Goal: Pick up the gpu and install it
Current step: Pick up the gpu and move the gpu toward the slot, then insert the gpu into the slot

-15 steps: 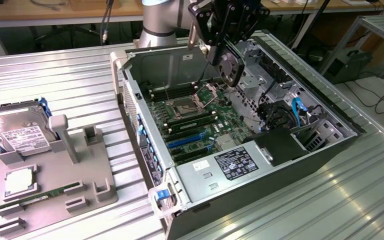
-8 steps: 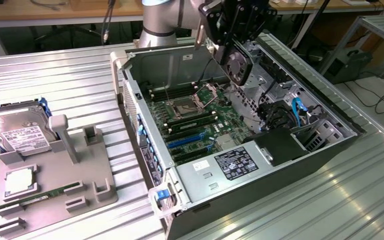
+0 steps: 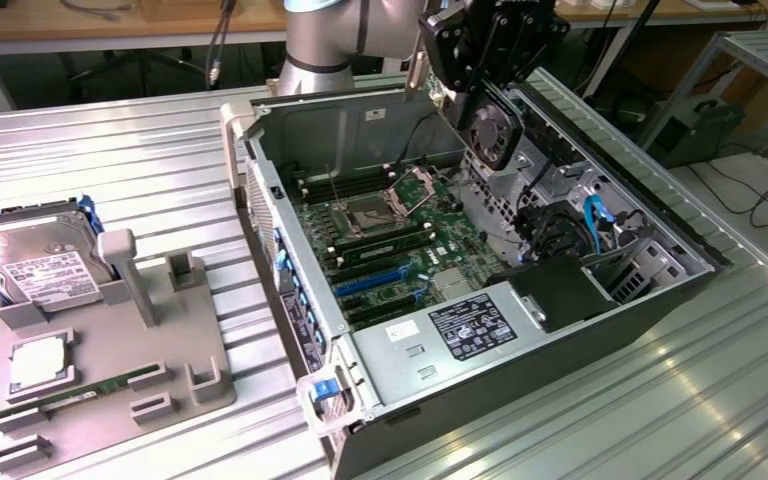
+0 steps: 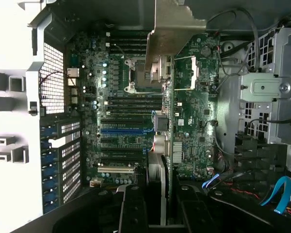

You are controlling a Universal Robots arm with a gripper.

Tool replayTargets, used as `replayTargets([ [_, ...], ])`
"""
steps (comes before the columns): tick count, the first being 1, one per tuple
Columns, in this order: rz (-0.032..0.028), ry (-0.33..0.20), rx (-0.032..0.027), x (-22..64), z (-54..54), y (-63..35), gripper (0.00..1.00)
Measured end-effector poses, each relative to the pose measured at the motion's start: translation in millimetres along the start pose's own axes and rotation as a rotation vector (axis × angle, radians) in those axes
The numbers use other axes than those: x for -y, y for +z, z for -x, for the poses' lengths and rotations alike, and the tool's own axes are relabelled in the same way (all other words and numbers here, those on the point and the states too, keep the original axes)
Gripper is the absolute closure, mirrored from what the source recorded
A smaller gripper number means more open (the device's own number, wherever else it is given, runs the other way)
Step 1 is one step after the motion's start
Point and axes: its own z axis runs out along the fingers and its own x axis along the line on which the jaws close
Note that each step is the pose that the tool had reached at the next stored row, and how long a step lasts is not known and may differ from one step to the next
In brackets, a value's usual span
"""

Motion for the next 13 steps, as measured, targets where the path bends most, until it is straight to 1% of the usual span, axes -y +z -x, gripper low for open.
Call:
replayTargets([
  [11,0.0000,0.000,0.0000,0.0,0.0,0.0,0.72],
  [13,-0.0001,-0.008,0.0000,0.0,0.0,0.0,0.72],
])
